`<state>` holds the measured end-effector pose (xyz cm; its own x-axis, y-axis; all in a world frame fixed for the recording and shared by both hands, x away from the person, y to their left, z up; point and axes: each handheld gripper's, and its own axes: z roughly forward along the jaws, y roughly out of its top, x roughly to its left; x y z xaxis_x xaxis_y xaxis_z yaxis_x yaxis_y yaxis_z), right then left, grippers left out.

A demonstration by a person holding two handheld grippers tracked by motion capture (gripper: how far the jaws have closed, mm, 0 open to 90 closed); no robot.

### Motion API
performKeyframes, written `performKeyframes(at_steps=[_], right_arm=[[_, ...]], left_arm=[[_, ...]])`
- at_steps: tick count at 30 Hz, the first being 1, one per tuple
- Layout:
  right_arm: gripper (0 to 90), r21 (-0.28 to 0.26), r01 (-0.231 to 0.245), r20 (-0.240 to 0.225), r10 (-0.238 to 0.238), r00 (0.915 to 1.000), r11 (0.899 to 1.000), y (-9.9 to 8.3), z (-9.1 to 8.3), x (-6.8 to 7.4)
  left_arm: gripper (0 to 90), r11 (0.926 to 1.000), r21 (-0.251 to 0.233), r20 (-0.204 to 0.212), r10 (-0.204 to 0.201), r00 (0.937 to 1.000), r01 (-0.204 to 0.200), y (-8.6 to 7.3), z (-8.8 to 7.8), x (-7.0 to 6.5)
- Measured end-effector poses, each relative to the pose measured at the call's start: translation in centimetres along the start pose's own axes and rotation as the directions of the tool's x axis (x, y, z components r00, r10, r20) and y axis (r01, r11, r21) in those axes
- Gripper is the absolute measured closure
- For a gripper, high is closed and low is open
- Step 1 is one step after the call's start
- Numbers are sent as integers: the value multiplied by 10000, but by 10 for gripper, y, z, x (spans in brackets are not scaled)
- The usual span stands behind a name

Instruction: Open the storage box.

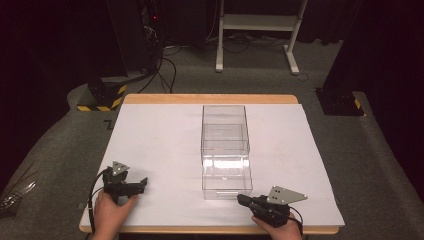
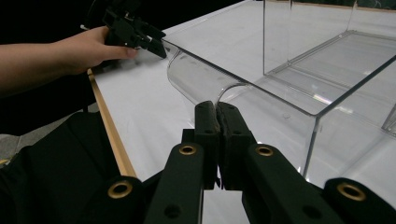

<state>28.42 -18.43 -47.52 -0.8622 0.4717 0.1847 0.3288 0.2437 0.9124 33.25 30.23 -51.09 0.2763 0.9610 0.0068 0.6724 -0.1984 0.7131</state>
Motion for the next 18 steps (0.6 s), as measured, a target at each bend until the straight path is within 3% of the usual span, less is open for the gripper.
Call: performKeyframes(at_steps=[9,18], right_arm=[[877,101,123,-249,-121,9996,9999,-2,-3,7],[863,57,252,-190,-251,9995,9997,-2,-2,9]], left_arm=[[9,10000,0,-1,-1,10000,1,0,0,0],[9,10000,3,3,9,10000,-9,0,0,0]])
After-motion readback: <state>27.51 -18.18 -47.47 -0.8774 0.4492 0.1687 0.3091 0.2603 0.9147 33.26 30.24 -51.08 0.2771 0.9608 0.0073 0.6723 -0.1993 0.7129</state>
